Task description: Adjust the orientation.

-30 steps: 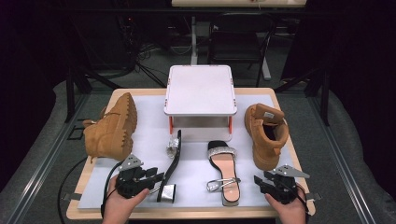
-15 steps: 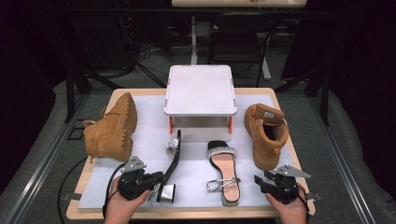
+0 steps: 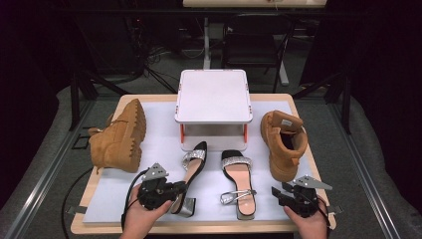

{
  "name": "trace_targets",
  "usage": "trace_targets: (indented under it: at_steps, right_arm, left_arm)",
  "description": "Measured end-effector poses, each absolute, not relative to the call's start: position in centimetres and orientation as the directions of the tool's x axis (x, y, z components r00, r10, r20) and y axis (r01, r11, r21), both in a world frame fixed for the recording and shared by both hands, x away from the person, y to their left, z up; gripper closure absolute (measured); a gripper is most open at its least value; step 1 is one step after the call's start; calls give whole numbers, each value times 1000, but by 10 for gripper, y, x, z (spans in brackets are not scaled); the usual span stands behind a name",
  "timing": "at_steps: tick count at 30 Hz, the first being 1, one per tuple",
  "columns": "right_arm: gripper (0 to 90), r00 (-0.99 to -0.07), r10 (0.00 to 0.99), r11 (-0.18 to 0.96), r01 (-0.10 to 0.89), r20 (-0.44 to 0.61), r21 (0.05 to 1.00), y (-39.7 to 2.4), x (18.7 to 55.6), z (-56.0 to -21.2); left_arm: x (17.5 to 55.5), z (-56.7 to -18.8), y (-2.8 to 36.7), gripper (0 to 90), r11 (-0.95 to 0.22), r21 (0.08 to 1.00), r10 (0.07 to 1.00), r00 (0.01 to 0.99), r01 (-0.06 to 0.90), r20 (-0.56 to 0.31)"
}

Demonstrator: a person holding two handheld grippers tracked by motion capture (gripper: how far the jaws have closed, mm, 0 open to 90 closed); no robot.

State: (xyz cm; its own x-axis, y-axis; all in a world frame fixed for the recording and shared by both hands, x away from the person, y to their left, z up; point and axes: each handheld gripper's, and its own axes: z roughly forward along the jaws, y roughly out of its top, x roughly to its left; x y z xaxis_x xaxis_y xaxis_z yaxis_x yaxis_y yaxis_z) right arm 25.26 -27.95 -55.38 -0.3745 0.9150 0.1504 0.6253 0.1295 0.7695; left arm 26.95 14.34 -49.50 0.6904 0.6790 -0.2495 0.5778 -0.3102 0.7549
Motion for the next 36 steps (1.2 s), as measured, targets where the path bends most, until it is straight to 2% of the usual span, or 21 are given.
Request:
trace_targets:
  at_steps: [18,36]
  right_arm:
    - [515,-370,916,121,627,157,769,-282,253,-554]
    - [514,-366,915,112,630,167,768,-284,253,-554]
  left_arm:
    - [276,-505,110,817,-345,726,658,705,594,-264]
    - [278,-513,99,813,-355,717,652,709,600,-270]
